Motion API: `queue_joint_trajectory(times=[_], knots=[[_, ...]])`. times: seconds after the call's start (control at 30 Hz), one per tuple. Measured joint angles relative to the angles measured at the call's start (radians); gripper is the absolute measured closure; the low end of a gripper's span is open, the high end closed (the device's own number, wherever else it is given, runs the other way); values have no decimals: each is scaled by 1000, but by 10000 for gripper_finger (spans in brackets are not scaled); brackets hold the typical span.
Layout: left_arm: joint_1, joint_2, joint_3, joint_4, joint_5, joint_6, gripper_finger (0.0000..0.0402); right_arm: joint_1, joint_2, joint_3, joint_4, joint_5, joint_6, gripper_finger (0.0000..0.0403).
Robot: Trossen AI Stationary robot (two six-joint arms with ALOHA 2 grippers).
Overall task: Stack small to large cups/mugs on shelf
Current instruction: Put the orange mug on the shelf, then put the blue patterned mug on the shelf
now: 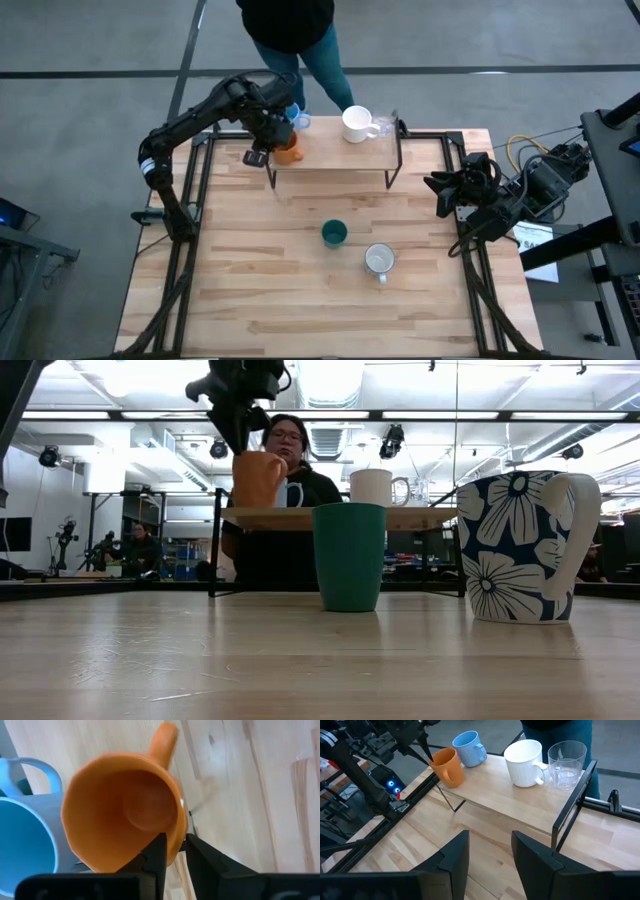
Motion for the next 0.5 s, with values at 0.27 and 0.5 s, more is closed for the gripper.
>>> queue_joint_trajectory(times=[0.27, 0.5], knots=[[0, 1, -14, 2, -2, -1, 345, 0, 0, 0, 0, 0, 5, 264], [-1, 0, -4, 0, -4, -3, 344, 0, 0, 0, 1, 0, 7, 262]])
